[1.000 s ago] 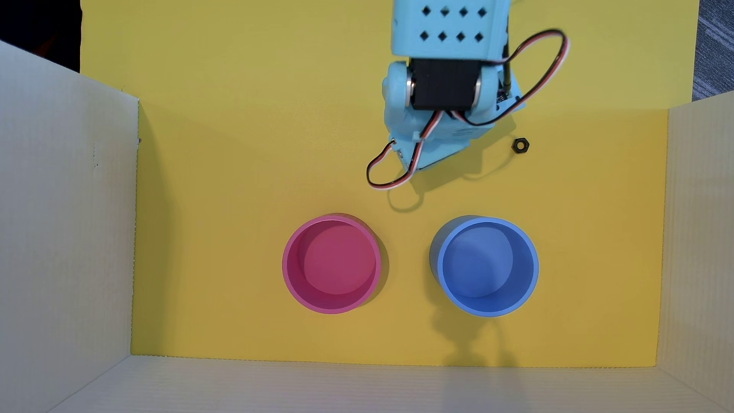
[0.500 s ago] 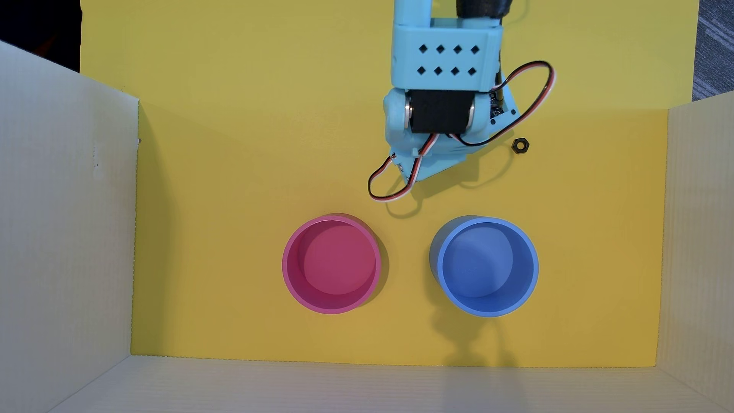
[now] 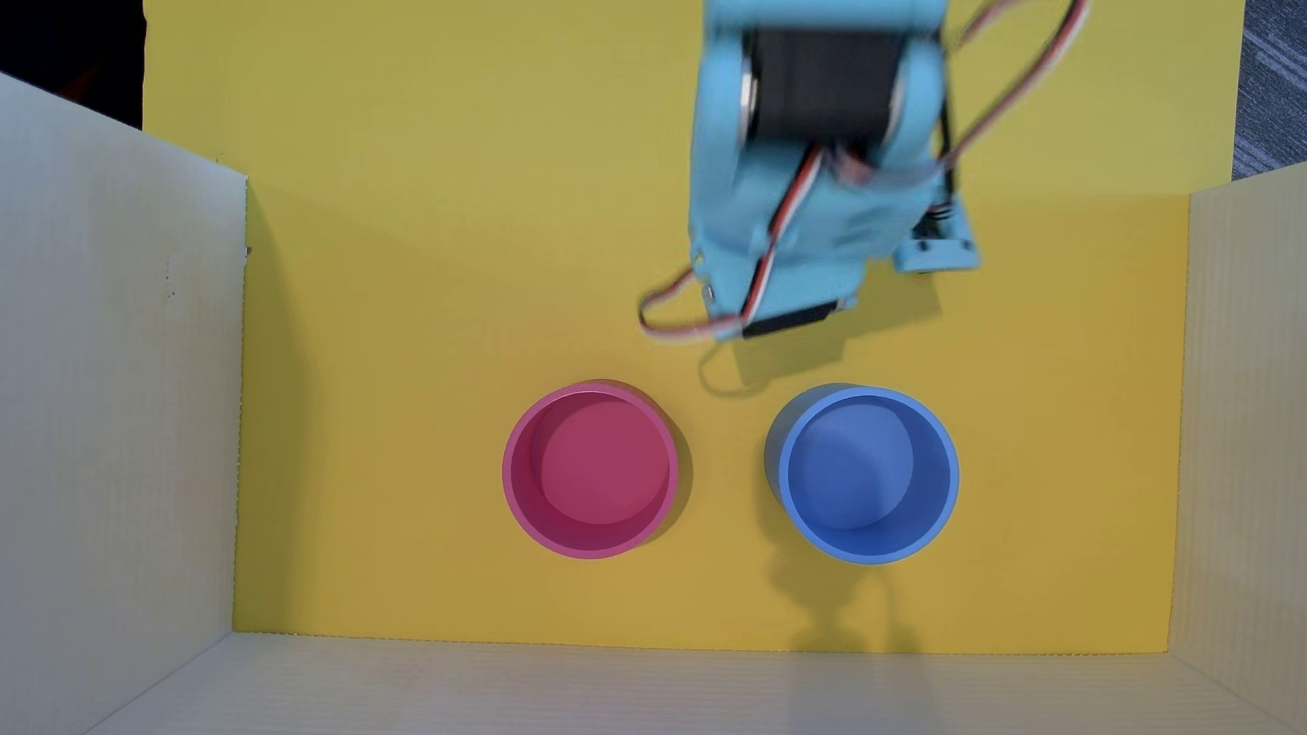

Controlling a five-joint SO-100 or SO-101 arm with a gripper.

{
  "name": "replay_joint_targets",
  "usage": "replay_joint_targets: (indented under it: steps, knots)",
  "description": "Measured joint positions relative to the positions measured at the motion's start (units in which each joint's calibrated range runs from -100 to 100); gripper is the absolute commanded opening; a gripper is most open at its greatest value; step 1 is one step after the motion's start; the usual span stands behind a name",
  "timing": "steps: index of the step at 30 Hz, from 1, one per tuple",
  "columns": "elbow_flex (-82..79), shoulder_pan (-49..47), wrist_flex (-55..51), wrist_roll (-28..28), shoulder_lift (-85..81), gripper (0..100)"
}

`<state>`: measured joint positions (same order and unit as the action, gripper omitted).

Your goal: Pick up the bolt and place it in the pink box

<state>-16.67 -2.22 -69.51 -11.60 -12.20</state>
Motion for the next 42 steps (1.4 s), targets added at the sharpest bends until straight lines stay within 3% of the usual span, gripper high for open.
replay_joint_targets:
  steps: [10, 26, 34, 38, 42]
  knots:
    - [9.5, 9.8, 5.5, 7.9, -1.0, 1]
    - [34.0, 10.7, 6.8, 8.4, 26.6, 2]
    - [36.2, 10.6, 5.2, 8.4, 30.0, 14]
    - [36.2, 10.6, 3.9, 8.4, 30.1, 0]
    - [36.2, 10.6, 2.2, 8.4, 30.1, 2]
